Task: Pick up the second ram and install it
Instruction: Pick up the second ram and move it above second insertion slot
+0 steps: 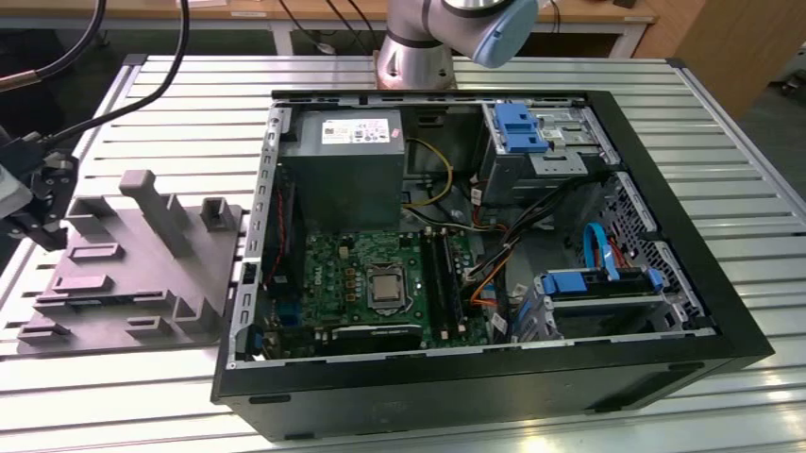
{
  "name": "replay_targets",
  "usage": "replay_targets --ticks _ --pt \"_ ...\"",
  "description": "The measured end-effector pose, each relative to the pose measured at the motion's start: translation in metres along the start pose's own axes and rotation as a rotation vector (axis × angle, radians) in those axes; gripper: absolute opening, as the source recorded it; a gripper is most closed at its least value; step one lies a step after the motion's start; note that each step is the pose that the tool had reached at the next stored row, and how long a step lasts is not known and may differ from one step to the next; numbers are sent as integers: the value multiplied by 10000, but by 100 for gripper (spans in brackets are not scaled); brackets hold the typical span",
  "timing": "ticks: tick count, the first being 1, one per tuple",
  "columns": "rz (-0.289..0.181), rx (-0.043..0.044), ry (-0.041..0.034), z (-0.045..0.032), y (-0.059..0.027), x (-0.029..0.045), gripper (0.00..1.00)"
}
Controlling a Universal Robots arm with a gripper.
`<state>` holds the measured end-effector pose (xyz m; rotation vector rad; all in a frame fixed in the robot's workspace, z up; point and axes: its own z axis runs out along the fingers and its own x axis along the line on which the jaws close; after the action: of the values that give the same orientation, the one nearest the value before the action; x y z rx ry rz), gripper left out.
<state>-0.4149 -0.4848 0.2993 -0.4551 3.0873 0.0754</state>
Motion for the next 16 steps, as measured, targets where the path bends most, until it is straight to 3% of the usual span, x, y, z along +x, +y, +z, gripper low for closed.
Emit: replay_targets --ticks 16 --pt "-2896 -77 130 100 -4 3 10"
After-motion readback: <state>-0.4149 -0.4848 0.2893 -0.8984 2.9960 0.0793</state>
